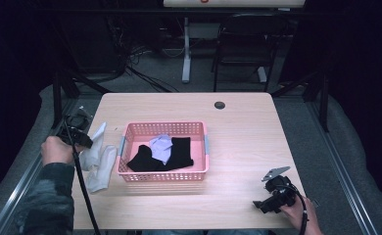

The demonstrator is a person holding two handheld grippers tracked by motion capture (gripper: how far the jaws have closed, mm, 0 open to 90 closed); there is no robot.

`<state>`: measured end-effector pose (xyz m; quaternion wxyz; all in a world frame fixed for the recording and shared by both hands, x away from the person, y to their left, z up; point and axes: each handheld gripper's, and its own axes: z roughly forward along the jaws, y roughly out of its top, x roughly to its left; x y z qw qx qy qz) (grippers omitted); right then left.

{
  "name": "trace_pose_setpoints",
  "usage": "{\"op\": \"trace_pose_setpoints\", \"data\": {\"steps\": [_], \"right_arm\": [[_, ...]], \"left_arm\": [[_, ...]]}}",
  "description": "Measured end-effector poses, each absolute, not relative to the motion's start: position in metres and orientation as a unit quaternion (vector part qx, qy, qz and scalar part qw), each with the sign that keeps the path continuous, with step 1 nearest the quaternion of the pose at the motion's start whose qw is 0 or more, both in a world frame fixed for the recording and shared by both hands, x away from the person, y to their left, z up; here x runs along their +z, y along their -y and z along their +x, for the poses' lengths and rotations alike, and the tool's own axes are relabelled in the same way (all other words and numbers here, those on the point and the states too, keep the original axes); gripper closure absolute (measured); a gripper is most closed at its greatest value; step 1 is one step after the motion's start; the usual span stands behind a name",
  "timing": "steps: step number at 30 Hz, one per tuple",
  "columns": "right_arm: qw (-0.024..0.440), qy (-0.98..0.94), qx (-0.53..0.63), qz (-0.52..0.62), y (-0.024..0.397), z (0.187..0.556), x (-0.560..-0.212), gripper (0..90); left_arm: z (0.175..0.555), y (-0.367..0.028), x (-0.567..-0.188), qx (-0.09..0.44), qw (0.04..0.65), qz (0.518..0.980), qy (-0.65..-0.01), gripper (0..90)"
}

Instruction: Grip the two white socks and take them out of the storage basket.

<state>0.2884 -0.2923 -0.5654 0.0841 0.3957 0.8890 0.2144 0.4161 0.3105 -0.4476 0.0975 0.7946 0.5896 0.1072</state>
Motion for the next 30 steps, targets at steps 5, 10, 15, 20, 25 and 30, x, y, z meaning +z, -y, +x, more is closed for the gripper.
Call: {"op": "trace_pose_setpoints", "data": {"steps": [5,10,15,20,25,30], "right_arm": [[0.084,-0.889,0.214,0.396,0.292,0.288,-0.565,3.5],[0.084,-0.888,0.213,0.398,0.292,0.288,-0.565,3.5],[0.083,-0.889,0.213,0.396,0.292,0.288,-0.565,3.5],[0.084,-0.889,0.212,0.398,0.292,0.288,-0.565,3.5],[0.086,-0.889,0.211,0.397,0.292,0.288,-0.565,3.4],[0.087,-0.89,0.208,0.396,0.292,0.288,-0.565,3.5]], "left_arm": [[0.417,-0.314,-0.463,0.094,0.096,0.79,-0.598,87.9],[0.418,-0.317,-0.482,0.078,0.094,0.784,-0.609,87.8],[0.419,-0.32,-0.491,0.063,0.094,0.782,-0.613,85.5],[0.417,-0.321,-0.491,0.054,0.1,0.782,-0.613,63.0],[0.409,-0.32,-0.483,0.064,0.116,0.782,-0.609,44.6],[0.395,-0.318,-0.469,0.083,0.137,0.781,-0.604,23.0]]}}
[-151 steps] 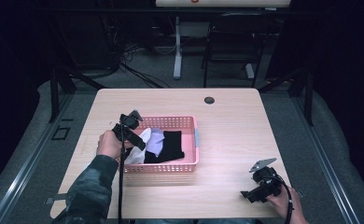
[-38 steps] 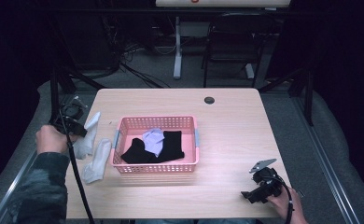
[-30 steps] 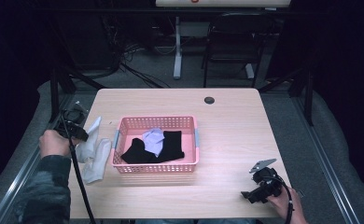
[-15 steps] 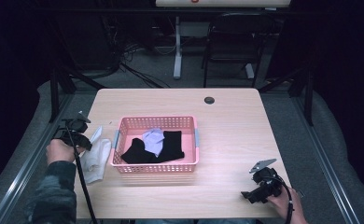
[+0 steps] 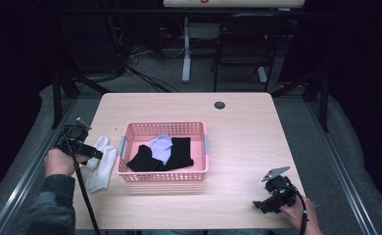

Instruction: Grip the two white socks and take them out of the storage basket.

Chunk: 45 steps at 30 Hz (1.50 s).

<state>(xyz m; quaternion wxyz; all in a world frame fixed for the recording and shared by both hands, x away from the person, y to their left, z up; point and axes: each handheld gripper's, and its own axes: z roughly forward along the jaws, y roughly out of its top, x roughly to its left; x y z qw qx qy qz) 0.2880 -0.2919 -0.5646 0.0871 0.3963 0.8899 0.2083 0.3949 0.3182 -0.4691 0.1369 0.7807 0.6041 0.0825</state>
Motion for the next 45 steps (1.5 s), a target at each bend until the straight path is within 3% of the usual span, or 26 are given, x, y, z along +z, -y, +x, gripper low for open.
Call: {"op": "trace_pose_setpoints", "data": {"steps": [9,16,28,40,45], "right_arm": [[0.085,-0.888,0.214,0.398,0.293,0.288,-0.565,3.5],[0.084,-0.889,0.211,0.399,0.292,0.288,-0.565,3.5],[0.086,-0.89,0.207,0.396,0.291,0.288,-0.565,3.5],[0.085,-0.89,0.209,0.396,0.291,0.288,-0.565,3.5],[0.084,-0.885,0.221,0.401,0.29,0.288,-0.567,3.5]], "left_arm": [[0.351,-0.297,-0.437,0.127,0.182,0.792,-0.569,8.6],[0.314,-0.284,-0.436,0.149,0.211,0.792,-0.553,0.2],[0.265,-0.269,-0.471,0.158,0.242,0.786,-0.546,0.0],[0.245,-0.264,-0.51,0.184,0.251,0.761,-0.569,0.0],[0.244,-0.261,-0.527,0.163,0.252,0.764,-0.571,0.1]]}}
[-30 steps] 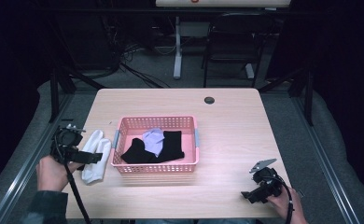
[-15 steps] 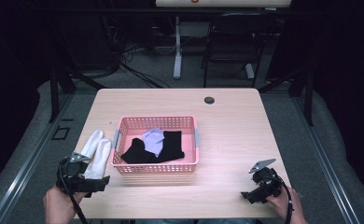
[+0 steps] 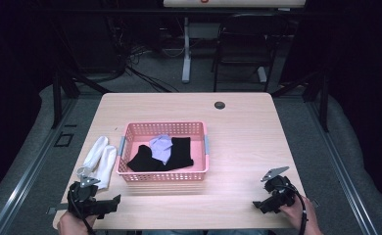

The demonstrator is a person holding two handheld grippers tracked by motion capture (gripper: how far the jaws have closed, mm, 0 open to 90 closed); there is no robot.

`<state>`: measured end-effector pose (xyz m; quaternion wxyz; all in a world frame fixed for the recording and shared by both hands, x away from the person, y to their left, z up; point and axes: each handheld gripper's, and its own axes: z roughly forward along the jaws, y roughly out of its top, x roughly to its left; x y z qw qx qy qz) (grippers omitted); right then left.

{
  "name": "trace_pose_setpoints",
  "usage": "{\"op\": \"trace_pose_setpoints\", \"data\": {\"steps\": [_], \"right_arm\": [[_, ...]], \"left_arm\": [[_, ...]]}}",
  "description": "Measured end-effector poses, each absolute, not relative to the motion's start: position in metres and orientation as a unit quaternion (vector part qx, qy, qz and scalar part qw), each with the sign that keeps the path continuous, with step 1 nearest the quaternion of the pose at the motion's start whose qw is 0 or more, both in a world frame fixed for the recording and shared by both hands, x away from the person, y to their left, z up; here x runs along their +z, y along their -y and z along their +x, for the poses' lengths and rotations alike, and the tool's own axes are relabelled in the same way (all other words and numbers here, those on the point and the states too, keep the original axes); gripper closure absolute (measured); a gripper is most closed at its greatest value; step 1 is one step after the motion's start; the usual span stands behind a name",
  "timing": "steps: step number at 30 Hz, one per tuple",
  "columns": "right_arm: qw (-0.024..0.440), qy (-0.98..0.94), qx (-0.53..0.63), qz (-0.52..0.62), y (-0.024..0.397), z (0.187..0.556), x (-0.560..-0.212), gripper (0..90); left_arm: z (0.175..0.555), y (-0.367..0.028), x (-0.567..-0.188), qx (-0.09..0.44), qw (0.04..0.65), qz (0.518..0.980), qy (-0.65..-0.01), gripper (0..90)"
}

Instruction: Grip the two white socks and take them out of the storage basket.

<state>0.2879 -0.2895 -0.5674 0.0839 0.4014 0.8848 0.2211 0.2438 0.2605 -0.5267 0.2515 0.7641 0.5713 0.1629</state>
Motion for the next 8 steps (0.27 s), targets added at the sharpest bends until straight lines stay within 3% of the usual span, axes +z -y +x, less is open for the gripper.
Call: {"op": "trace_pose_setpoints", "data": {"steps": [8], "right_arm": [[0.085,-0.893,0.208,0.389,0.2886,0.2899,-0.5655,3.5]], "left_arm": [[0.246,-0.2607,-0.5303,0.163,0.247,0.769,-0.566,0.1]]}}
